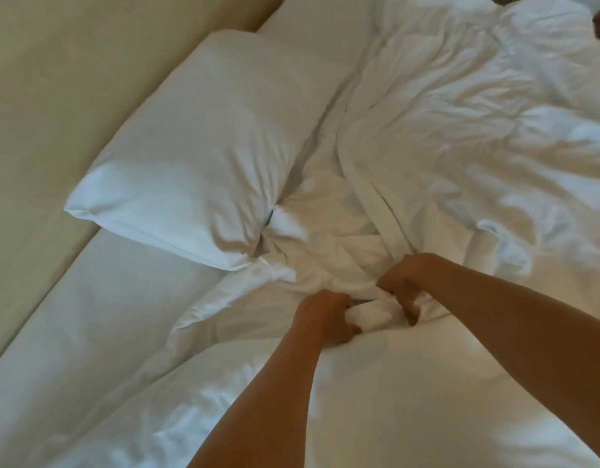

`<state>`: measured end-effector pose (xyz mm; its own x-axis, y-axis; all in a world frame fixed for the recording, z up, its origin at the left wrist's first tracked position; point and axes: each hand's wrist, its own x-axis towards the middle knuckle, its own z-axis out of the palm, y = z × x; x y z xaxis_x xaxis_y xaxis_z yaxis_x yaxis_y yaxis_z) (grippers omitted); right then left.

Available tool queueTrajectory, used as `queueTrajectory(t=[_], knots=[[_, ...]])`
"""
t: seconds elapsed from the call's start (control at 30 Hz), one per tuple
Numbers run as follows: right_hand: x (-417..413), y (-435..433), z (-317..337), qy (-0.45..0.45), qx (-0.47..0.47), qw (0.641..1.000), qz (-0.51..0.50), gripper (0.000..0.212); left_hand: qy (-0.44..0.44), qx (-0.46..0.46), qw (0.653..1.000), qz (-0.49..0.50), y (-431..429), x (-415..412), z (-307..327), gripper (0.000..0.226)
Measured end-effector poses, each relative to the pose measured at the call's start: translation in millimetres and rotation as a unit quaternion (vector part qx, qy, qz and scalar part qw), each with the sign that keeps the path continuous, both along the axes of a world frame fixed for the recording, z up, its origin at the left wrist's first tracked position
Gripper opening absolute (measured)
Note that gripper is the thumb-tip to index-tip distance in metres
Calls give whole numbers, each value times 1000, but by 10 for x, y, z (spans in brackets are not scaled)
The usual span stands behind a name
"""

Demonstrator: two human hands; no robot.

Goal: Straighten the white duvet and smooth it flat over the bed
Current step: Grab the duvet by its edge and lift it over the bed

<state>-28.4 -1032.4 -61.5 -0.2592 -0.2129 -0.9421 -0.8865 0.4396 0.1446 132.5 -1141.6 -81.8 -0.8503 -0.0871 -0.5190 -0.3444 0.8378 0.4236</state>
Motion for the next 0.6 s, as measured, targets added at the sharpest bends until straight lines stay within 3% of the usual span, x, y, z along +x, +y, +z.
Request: queueTrajectory(t=[0.07, 0.13, 0.23, 0.3, 0.37, 0.47, 0.5, 0.6], knots=[[19, -31, -121, 16, 48, 999, 17, 75, -41, 56, 998, -1, 79, -18, -8, 50], [22, -58, -274, 2, 103, 994, 37, 35, -75, 95, 993, 12, 116, -30, -20, 51], [40, -73, -180, -36, 62, 993, 95, 14, -16, 4, 998, 65, 37, -79, -1, 34], [1, -80, -50, -43, 30, 993, 104, 33, 61, -56, 990, 114, -82, -121, 99, 25], [-170, -144, 42, -42, 2, 999, 25, 62, 108, -83, 980, 142, -206, -188, 259, 23], [-474, -361, 188, 9, 12, 1000, 14, 82, 77, -123, 979, 141, -336, -299, 484, 20], [-563, -436, 244, 50, 11, 998, 28, 80, 55, -130, 980, 138, -360, -314, 526, 18], [-608, -743, 573, 155, -116, 980, -52, 21, 16, -136, 977, 163, -422, -309, 617, 14]])
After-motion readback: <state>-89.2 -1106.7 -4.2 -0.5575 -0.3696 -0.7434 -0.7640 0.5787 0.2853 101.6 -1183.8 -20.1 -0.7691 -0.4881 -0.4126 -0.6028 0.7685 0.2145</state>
